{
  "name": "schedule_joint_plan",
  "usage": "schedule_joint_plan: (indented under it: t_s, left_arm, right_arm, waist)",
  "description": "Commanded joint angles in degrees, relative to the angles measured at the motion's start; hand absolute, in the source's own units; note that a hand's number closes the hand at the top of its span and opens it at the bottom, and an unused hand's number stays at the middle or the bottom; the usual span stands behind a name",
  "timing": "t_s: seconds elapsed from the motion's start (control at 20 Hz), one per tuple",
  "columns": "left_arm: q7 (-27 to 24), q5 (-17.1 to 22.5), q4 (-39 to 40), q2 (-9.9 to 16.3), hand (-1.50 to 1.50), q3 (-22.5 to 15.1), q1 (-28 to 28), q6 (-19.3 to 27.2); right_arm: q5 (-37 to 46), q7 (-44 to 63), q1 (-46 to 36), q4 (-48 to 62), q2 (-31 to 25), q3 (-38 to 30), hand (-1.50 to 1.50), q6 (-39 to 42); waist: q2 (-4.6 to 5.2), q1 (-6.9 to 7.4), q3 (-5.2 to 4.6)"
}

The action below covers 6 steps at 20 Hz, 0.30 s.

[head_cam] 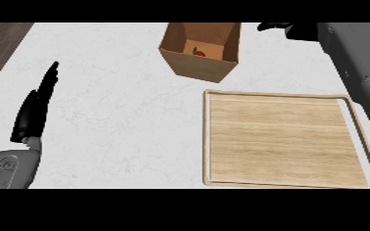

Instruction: Pick the bell pepper from the tray and place it in the cardboard box

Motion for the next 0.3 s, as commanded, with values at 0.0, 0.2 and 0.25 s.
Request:
schedule_joint_plan:
  t_s: [0.0, 0.2, 0.25]
  left_arm:
    - [-0.16, -0.04, -0.34, 0.20, 0.00, -0.17, 0.02, -0.52]
    - [0.52, -0.38, 0.27, 0.12, 0.00, -0.37, -1.64, -0.50]
    - [1.13, -0.76, -0.34, -0.68, 0.00, -0.78, -1.83, 0.28]
  right_arm:
    - [0.46, -2.86, 2.80, -0.24, -4.97, 0.22, -1.50, 3.58]
    - [2.85, -2.96, 2.42, -0.53, -8.60, 2.48, -1.50, 7.31]
    - [3.43, -4.17, 3.32, -0.51, -9.01, 3.11, -1.50, 8.96]
  waist:
    - [0.09, 0.29, 0.08]
    - [0.67, 0.83, 0.11]
    - [0.32, 0.49, 0.14]
